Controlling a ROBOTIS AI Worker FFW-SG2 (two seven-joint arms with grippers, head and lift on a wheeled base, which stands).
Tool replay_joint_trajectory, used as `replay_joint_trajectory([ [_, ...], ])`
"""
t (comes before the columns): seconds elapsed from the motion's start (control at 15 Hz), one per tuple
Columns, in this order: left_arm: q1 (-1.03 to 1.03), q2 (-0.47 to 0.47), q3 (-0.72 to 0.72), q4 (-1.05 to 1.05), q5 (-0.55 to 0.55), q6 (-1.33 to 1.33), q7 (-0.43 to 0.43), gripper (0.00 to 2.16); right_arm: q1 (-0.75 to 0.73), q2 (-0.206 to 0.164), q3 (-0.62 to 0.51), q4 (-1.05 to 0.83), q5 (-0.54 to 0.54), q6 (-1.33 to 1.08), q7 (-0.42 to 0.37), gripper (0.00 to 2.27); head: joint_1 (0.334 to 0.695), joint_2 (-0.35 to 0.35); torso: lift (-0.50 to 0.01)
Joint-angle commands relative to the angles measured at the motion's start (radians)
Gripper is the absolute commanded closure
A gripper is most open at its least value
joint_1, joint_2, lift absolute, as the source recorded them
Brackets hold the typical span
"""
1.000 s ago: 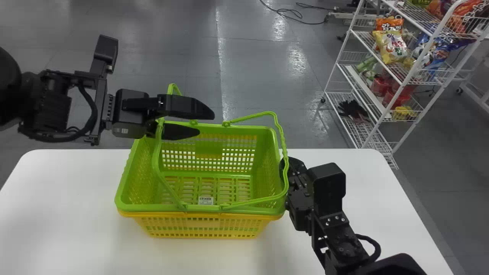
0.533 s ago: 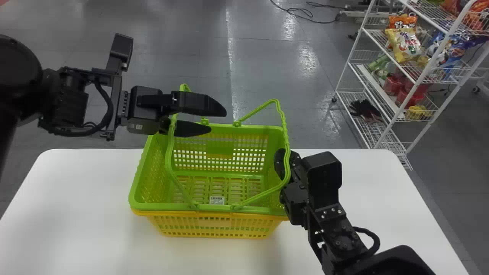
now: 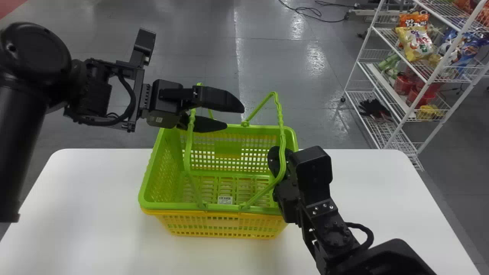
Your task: Grasp handle with right gripper to insert into left gripper then lift and swing left to center
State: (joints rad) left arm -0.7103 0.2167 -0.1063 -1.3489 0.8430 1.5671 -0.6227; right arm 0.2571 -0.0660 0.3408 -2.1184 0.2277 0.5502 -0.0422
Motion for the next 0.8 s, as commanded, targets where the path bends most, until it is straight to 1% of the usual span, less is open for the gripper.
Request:
replay_joint_trajectory([
  [0.0,-0.011,-0.010,-0.012,0.016,-0.005,0.004,0.000,0.08,-0.018,0.000,0.029,0.000,0.007,0.020,-0.007,2.22,0.695,-0.067,-0.093],
  [0.33,-0.040,-0.030,-0.035,0.039,-0.010,0.004,0.000,0.08,-0.036,0.005,0.066,0.005,0.012,0.032,-0.013,2.22,0.695,-0.051,-0.093],
  [0.73,-0.048,-0.062,-0.047,0.065,-0.025,0.004,-0.002,0.08,-0.047,0.011,0.106,0.012,0.032,0.038,-0.016,2.22,0.695,-0.055,-0.093],
])
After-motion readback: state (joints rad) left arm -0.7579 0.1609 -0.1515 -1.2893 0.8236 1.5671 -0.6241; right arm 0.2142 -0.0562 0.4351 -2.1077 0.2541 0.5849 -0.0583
